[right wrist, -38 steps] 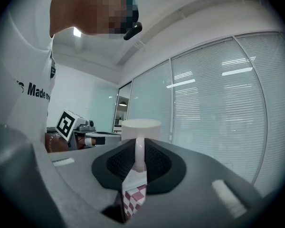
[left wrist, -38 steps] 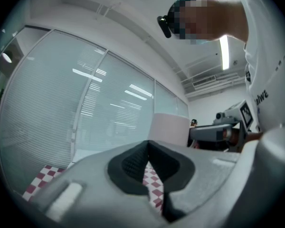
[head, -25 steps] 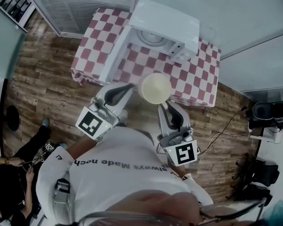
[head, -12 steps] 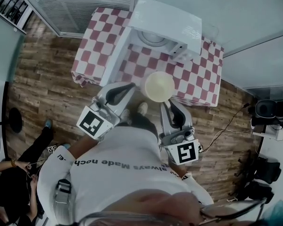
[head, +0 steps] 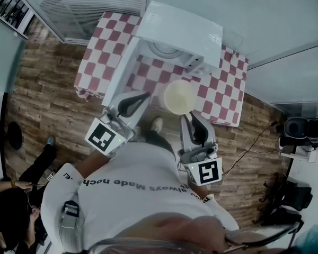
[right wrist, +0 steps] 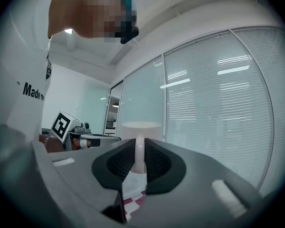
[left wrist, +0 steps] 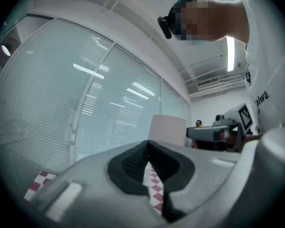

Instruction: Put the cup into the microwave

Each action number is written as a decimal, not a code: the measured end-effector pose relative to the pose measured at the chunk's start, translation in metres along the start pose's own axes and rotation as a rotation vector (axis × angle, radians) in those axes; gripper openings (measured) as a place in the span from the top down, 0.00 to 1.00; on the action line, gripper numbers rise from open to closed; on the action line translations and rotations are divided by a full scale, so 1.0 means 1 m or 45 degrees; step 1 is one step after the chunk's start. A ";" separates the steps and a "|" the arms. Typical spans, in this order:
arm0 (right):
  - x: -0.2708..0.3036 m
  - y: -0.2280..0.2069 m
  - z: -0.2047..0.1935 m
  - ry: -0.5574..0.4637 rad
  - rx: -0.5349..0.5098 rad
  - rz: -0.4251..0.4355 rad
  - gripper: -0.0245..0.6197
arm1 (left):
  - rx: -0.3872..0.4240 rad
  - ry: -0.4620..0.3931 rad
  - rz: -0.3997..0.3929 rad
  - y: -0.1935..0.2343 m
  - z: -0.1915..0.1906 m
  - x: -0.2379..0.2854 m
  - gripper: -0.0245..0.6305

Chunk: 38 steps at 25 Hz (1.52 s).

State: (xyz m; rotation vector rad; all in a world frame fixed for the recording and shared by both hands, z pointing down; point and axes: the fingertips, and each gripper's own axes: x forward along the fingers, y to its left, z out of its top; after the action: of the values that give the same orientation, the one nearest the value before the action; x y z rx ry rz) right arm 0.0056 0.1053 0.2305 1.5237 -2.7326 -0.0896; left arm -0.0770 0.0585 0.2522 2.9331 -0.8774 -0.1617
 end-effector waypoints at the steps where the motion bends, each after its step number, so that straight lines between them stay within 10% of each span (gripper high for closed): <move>1: 0.000 -0.008 -0.001 0.000 -0.009 0.006 0.89 | 0.003 -0.002 0.000 0.000 0.000 0.009 0.96; 20: -0.010 -0.157 -0.013 -0.027 0.009 0.065 0.89 | 0.039 0.012 0.080 -0.013 -0.015 0.154 0.96; 38: 0.028 -0.162 -0.015 -0.016 0.006 0.071 0.89 | 0.033 -0.001 0.060 0.025 -0.011 0.167 0.96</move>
State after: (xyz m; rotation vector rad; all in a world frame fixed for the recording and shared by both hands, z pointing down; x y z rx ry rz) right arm 0.1286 -0.0043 0.2357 1.4518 -2.7846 -0.0927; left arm 0.0493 -0.0538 0.2525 2.9335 -0.9547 -0.1492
